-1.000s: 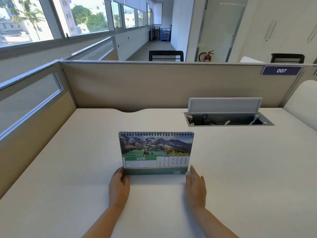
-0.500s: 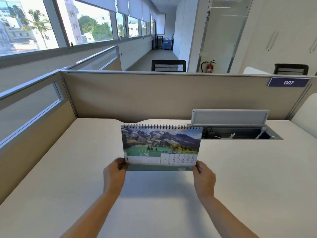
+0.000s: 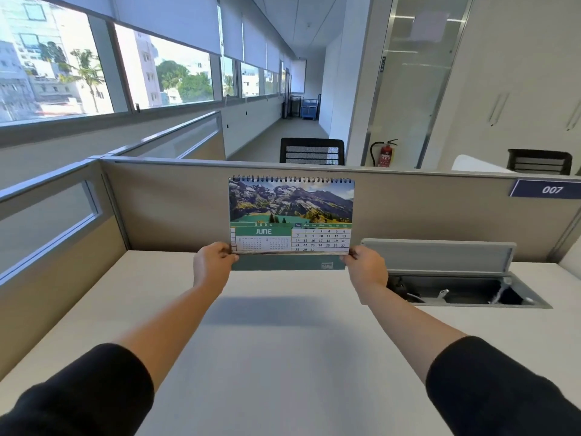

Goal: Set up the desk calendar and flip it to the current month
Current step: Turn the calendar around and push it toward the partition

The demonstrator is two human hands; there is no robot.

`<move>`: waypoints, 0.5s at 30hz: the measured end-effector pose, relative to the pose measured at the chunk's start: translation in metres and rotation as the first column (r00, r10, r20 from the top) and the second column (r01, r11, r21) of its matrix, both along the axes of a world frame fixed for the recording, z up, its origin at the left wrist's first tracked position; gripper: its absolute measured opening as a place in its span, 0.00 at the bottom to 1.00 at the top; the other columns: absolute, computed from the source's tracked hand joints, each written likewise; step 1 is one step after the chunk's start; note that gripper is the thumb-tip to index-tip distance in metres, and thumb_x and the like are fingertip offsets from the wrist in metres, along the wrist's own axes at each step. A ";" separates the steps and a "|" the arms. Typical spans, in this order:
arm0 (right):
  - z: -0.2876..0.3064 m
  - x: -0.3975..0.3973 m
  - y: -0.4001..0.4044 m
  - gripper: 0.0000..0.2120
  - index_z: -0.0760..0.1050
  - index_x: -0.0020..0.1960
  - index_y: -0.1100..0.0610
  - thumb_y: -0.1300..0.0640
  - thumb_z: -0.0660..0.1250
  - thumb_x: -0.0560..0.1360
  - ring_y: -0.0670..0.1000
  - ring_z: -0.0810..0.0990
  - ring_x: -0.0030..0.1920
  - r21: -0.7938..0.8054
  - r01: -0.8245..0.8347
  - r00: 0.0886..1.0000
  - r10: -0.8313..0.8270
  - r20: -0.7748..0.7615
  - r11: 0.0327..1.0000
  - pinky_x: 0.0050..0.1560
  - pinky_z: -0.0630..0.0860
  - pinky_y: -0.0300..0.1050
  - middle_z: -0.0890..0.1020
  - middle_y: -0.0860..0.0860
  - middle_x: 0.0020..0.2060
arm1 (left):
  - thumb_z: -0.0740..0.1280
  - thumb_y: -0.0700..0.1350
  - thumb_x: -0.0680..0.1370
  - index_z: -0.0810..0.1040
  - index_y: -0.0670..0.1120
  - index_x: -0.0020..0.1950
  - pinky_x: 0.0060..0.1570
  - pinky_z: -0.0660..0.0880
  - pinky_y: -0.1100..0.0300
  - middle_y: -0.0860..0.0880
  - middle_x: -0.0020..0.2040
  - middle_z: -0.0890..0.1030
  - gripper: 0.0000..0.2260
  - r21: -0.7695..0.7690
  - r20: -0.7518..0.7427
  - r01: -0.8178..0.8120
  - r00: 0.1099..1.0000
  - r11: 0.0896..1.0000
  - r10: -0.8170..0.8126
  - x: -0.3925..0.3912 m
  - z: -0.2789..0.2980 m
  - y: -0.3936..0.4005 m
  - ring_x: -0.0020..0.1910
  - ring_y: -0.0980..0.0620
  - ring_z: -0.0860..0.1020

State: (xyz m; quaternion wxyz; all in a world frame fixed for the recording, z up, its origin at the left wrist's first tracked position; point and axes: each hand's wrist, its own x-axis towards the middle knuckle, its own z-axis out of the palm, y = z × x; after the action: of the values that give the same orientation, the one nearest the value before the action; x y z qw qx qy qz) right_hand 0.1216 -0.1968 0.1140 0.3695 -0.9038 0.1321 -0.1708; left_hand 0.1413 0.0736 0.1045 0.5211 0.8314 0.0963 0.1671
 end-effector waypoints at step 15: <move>-0.079 0.038 0.017 0.13 0.78 0.57 0.55 0.53 0.63 0.76 0.57 0.79 0.54 -0.070 0.020 0.965 -0.038 -0.261 0.997 0.41 0.69 0.42 0.82 0.55 0.55 | 0.66 0.38 0.75 0.80 0.36 0.49 0.46 0.75 0.50 0.37 0.47 0.81 0.07 0.101 -0.156 -0.106 0.980 0.989 0.121 0.021 -0.081 0.000 0.43 0.43 0.75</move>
State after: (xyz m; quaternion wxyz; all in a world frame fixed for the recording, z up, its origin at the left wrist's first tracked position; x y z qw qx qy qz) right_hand 0.1598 -0.1796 0.0351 0.3157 -0.9283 0.1874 -0.0594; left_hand 0.1624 0.0733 0.0236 0.4624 0.8584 0.1779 0.1329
